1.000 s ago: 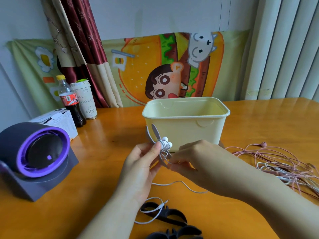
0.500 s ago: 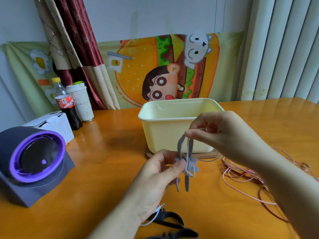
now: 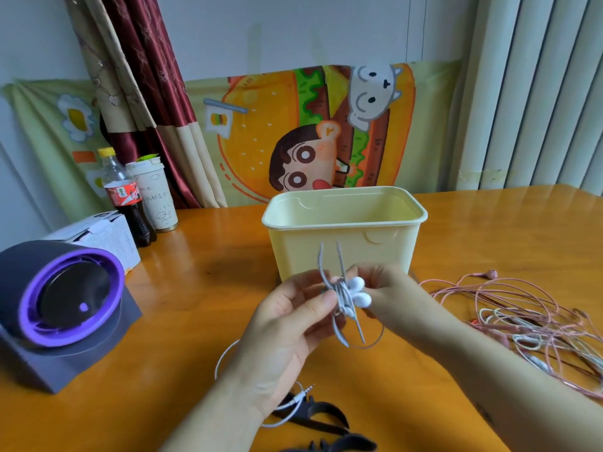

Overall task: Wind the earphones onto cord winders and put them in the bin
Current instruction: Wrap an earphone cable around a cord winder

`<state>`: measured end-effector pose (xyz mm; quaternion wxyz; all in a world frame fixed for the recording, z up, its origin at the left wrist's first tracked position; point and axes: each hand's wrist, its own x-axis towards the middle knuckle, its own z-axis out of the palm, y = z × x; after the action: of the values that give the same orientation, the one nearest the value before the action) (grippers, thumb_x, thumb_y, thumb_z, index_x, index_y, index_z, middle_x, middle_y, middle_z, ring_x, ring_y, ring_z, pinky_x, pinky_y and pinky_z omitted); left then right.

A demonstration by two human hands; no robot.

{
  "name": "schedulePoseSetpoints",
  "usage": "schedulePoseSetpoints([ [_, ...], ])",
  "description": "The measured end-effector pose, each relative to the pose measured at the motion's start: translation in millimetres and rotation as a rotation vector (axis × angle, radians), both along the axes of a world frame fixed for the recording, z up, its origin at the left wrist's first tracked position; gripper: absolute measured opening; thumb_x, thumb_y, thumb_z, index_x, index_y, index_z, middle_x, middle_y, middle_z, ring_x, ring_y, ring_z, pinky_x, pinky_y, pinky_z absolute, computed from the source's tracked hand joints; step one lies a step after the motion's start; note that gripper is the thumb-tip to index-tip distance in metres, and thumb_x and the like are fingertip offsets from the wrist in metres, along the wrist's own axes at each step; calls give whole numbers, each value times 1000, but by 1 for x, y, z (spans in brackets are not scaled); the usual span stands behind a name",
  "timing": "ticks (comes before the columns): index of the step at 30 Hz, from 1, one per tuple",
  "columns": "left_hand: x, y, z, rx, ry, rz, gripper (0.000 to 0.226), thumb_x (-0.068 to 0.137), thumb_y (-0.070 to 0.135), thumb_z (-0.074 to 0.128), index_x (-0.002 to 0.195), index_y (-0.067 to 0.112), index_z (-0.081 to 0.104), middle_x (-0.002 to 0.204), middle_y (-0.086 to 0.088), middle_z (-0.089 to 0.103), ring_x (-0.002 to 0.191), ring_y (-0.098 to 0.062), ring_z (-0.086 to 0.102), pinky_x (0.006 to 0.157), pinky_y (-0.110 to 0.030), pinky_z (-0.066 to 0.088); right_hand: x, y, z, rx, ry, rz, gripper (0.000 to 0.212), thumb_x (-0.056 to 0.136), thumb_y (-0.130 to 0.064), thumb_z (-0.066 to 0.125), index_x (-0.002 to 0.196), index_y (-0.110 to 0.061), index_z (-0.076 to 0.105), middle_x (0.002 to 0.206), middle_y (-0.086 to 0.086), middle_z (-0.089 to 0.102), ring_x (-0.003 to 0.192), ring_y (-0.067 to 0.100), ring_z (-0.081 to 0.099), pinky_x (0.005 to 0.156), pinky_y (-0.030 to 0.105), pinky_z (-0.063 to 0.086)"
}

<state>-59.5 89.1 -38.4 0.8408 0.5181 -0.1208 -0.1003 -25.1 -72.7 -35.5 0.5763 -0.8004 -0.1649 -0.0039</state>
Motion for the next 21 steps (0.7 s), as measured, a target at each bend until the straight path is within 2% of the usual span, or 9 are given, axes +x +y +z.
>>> schedulePoseSetpoints([
  [1,1,1,1,-31,28,12,26,76,5,71,101,9,73,107,-18,73,90,-23,72,72,-26,57,-2,4,-3,-33,-7,-8,27,92,-16,59,66,-12,60,47,-13,51,46,-2,40,52,13,31],
  [3,3,3,4,-34,52,51,29,74,16,62,98,9,77,102,-15,74,84,-16,73,76,-26,57,-7,11,-5,-127,-60,-37,34,96,-22,54,63,-13,57,46,-11,41,43,3,31,46,15,25],
  [6,7,8,3,-2,102,163,32,74,24,60,100,16,77,105,-4,75,82,-7,69,86,-27,47,-11,15,-3,-242,-125,-17,38,97,-31,51,62,-17,57,52,-5,43,45,5,30,46,19,26],
  [8,12,12,1,-7,166,253,36,74,27,62,108,18,73,102,5,75,82,-4,63,82,-25,42,-15,15,1,-326,-111,60,29,98,-29,50,77,-20,67,58,-7,50,46,5,37,48,17,30],
  [10,15,17,-1,-63,224,323,29,75,24,65,103,20,71,88,7,74,83,-7,61,77,-25,42,-19,16,5,-427,-129,136,22,98,-26,50,96,-21,71,63,-9,54,53,3,46,52,13,35],
  [12,16,20,-2,-79,251,341,20,82,19,64,101,19,70,87,6,74,86,-10,62,77,-26,45,-21,16,9,-509,-194,135,21,98,-25,50,102,-21,71,65,-8,55,58,7,49,54,14,37],
  [15,16,19,-3,-2,209,324,21,91,16,59,109,17,70,100,1,76,84,-9,64,83,-27,45,-24,13,19,-594,-309,65,21,97,-28,51,103,-24,70,68,-8,61,59,9,52,55,19,40],
  [18,13,15,-6,87,147,319,24,90,17,60,112,16,68,107,-2,75,88,-9,68,81,-27,46,-26,9,24,-672,-442,70,19,95,-35,53,98,-26,70,79,-2,66,70,14,56,65,32,48],
  [21,10,9,-8,164,94,318,17,88,17,62,103,18,69,98,1,76,84,-7,70,75,-26,48,-29,12,26,-709,-524,124,26,91,-43,48,90,-27,68,73,-3,62,68,15,57,62,36,49],
])
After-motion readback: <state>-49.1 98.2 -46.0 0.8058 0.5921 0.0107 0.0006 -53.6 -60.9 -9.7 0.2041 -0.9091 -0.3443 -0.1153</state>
